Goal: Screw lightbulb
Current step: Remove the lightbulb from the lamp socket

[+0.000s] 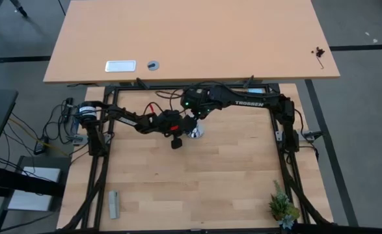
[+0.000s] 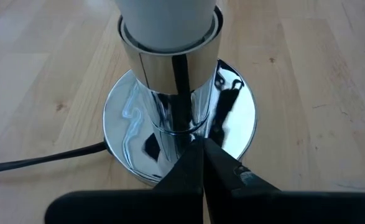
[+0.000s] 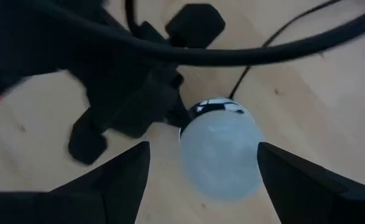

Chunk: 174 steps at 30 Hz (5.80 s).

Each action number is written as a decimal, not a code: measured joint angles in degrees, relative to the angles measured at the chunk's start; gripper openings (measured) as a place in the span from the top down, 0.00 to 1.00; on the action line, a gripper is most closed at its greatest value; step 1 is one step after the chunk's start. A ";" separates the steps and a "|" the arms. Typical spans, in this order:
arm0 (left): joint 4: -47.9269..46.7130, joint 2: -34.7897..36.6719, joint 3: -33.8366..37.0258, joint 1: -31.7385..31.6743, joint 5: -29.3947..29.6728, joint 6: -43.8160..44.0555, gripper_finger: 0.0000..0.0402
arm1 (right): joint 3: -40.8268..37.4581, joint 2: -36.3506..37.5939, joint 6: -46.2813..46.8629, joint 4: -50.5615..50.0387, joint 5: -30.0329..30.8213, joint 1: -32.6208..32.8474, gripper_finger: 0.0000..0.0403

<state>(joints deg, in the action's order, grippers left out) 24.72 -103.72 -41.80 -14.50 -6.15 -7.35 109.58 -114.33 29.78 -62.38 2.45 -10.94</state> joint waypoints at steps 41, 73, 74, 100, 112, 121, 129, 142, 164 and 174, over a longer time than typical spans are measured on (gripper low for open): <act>-0.32 0.00 0.00 0.00 -0.12 -0.20 1.00 | 7.82 -2.12 -3.80 -8.44 1.53 -0.58 0.33; -0.49 0.00 0.02 0.02 -1.17 -0.20 1.00 | 10.32 -3.53 -40.60 -8.00 1.23 0.82 0.52; -0.50 0.00 0.02 0.02 -1.17 -0.20 1.00 | 10.85 -3.51 -36.59 -8.03 1.68 1.14 0.51; -0.58 0.00 0.02 0.02 -1.08 -0.33 1.00 | 2.78 -3.71 -16.77 -4.84 -0.42 -1.66 0.27; -0.58 0.00 0.02 0.02 -1.08 -0.34 1.00 | 1.53 -3.47 -54.14 -3.22 -6.94 -3.54 0.35; -0.61 0.00 0.02 0.00 -1.10 -0.34 1.00 | 5.23 -3.38 -47.40 -2.32 -3.89 -1.28 0.28; -0.62 0.00 0.02 0.00 -1.13 -0.09 1.00 | 7.35 -3.37 -8.09 -4.07 -1.78 -0.35 0.25; -0.76 0.00 -0.02 0.00 -1.14 0.00 1.00 | 1.60 -3.55 -4.41 -4.67 1.89 -0.56 0.27; -0.66 0.00 0.03 0.00 -1.22 -0.97 1.00 | 4.15 -3.99 -53.28 -3.46 -2.49 -0.72 0.34; -0.65 0.00 0.02 0.02 -1.36 -0.55 1.00 | 8.46 -3.86 -9.45 -7.74 2.87 1.79 0.29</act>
<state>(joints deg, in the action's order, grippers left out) 24.08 -103.72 -41.78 -14.48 -7.51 -7.91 118.04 -118.19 20.33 -70.12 5.32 -9.15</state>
